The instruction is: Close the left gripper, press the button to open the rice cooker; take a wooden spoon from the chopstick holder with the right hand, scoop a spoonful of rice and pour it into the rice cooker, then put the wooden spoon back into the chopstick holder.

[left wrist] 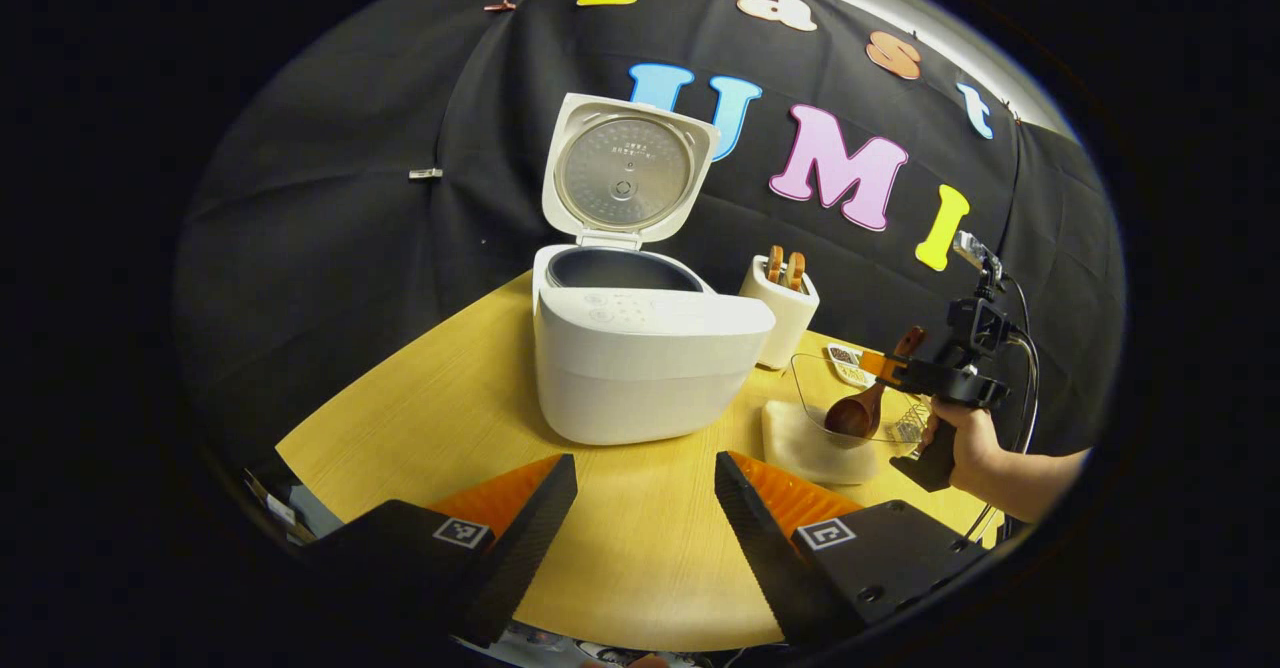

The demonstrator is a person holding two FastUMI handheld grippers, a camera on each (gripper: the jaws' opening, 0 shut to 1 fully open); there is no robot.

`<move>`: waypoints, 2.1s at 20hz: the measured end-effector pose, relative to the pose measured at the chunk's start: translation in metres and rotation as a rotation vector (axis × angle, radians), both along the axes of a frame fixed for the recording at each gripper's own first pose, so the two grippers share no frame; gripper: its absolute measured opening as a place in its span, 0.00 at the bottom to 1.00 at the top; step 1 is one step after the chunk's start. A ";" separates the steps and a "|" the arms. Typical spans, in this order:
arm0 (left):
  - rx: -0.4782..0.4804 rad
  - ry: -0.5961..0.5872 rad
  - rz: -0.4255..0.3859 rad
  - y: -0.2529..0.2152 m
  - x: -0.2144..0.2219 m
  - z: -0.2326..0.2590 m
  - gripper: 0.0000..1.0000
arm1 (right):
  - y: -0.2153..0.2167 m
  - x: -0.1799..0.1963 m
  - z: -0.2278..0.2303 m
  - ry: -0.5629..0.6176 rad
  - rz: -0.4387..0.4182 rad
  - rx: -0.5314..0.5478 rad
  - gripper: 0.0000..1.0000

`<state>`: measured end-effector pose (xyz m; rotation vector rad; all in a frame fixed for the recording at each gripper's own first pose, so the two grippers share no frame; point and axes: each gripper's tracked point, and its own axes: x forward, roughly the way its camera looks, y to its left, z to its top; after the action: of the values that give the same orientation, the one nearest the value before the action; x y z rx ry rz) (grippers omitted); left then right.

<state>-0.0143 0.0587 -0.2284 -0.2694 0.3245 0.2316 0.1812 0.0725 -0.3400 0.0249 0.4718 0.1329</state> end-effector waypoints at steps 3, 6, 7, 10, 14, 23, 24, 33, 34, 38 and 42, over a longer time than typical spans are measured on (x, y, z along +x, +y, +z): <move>-0.013 0.010 0.007 0.004 -0.005 -0.006 0.96 | 0.023 -0.009 -0.005 0.039 0.018 0.055 0.17; -0.031 0.022 0.019 0.005 -0.013 -0.011 0.96 | 0.042 -0.019 -0.006 0.098 0.017 0.150 0.17; -0.034 0.028 0.020 0.004 -0.014 -0.014 0.96 | 0.047 -0.022 -0.005 0.117 0.016 0.180 0.17; -0.027 0.059 0.024 0.004 -0.020 -0.026 0.96 | 0.059 -0.031 -0.002 0.178 0.009 0.277 0.17; -0.032 0.067 0.014 -0.001 -0.025 -0.029 0.96 | 0.056 -0.034 -0.004 0.261 -0.042 0.386 0.17; 0.003 0.050 0.009 -0.007 -0.024 -0.015 0.96 | 0.010 -0.043 0.008 0.386 -0.265 0.668 0.17; 0.007 0.045 0.007 -0.009 -0.024 -0.013 0.96 | 0.002 -0.041 0.010 0.381 -0.289 0.684 0.17; 0.015 0.025 -0.016 -0.017 -0.029 -0.001 0.96 | -0.029 -0.045 0.038 0.412 -0.414 0.826 0.17; 0.017 0.022 -0.020 -0.018 -0.031 0.001 0.96 | -0.031 -0.045 0.045 0.405 -0.419 0.831 0.17; 0.026 0.002 -0.027 -0.011 -0.036 0.005 0.96 | -0.026 -0.036 0.080 0.382 -0.426 0.890 0.17; 0.006 -0.014 -0.025 -0.004 -0.042 0.009 0.96 | -0.013 -0.023 0.120 0.333 -0.400 0.902 0.17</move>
<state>-0.0559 0.0551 -0.2194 -0.2612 0.3132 0.2061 0.1579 0.0590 -0.2200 1.0330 0.6967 -0.0636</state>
